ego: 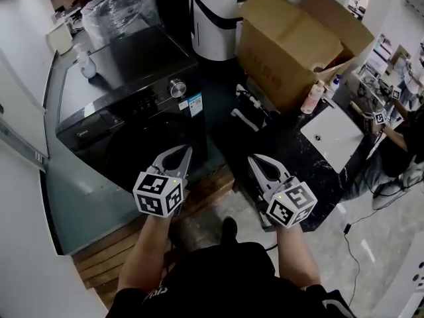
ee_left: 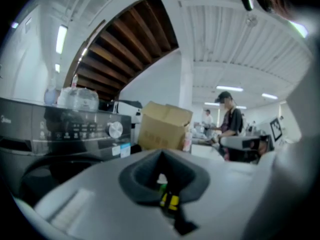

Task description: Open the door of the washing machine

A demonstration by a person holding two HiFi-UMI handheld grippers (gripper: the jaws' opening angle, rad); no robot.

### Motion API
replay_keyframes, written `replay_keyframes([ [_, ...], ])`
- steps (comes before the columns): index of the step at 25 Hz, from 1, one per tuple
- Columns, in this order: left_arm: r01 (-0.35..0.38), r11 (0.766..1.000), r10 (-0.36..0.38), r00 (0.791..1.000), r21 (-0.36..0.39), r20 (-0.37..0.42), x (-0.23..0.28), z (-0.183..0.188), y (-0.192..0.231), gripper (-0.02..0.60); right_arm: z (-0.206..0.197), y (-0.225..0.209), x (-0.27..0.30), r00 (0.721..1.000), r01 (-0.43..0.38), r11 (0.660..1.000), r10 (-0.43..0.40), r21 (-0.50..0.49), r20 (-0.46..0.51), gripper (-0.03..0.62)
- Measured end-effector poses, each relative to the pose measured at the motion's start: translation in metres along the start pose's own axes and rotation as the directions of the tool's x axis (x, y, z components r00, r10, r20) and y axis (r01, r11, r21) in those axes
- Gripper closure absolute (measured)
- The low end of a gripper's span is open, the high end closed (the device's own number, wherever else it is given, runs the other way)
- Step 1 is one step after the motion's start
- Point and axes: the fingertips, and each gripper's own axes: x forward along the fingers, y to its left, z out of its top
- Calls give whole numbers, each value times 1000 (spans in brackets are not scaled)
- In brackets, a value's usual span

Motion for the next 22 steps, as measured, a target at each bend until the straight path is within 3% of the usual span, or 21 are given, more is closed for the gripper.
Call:
replay_keyframes([
  [7,-87,996,86,996,-14,-27,48,9,26,574,-3,-50,46,995,-86,996,87,31,-47,599],
  [13,-182,982,180,983,-40,-44,59,5,51,572,-9,-81,76,988,-132,990,135,49,-77,599],
  [17,-234,969,229,971,-82,-65,60,-8,73,573,-24,-77,99,976,-166,984,174,71,-128,599],
  [22,-242,965,236,969,-101,-72,65,-14,91,574,-43,-72,118,960,-193,978,205,79,-188,599],
])
